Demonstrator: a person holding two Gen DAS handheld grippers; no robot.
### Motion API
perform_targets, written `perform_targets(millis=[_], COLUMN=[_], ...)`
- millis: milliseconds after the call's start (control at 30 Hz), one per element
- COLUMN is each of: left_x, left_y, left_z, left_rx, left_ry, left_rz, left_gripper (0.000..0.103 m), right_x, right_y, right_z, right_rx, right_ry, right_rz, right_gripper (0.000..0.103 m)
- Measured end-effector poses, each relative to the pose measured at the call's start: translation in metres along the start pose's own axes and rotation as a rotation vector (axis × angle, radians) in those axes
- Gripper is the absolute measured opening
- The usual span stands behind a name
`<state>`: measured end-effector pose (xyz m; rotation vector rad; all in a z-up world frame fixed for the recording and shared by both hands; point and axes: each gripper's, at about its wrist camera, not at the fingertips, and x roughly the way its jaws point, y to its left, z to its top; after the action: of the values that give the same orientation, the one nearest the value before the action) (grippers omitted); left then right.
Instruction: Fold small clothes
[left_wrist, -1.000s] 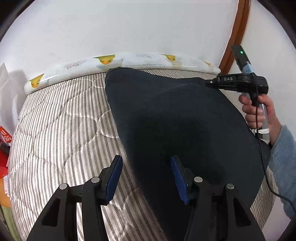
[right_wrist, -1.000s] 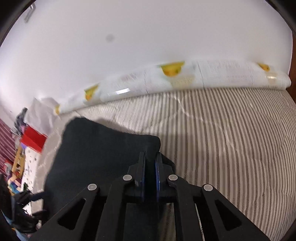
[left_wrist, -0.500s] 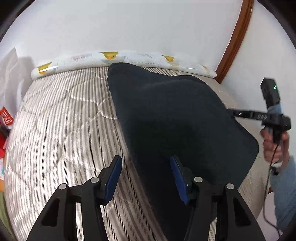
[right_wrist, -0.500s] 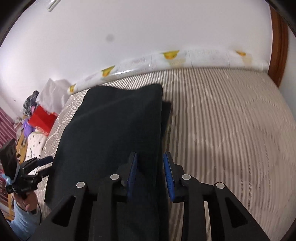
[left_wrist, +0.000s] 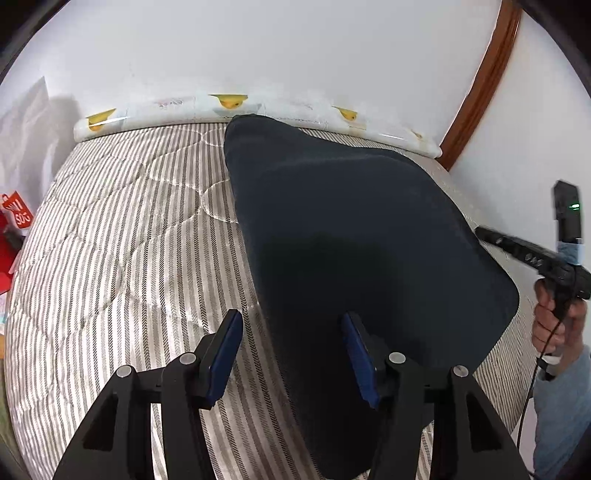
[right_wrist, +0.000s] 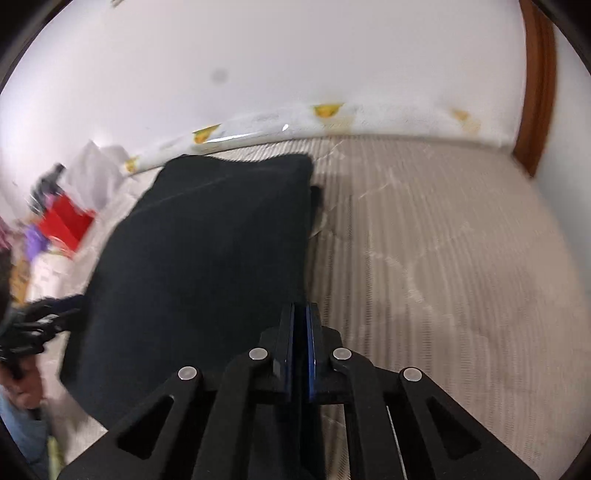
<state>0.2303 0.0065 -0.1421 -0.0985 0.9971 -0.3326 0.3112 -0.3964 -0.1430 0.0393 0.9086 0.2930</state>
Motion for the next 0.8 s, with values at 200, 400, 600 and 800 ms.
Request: perform_targets(millis=[200,400,600,800], left_x=[0.0,-0.001,-0.011,-0.023], left_y=[-0.008,-0.013,-0.018,-0.024], left_z=[-0.006,-0.014,-0.028,-0.043], left_rx=[-0.013,-0.018,-0.002,0.012], left_ry=[-0.012,-0.029,-0.043,-0.045], left_rz=[0.06,0.109,0.117,0.112], left_gripper=[0.054,0.057,0.058,0.06], right_x=[-0.029,0.003,-0.014,-0.032], right_y=[0.04,0.057,0.046,0.04], right_z=[-0.008,-0.043,-0.061,-0.074], right_rx=[-0.015,-0.065,-0.078,-0.065], right_ry=[-0.1,-0.028,-0.052,-0.072], right_rz=[0.031,-0.112,-0.192,-0.192], right_gripper=[0.033,0.032,0.03,0.03])
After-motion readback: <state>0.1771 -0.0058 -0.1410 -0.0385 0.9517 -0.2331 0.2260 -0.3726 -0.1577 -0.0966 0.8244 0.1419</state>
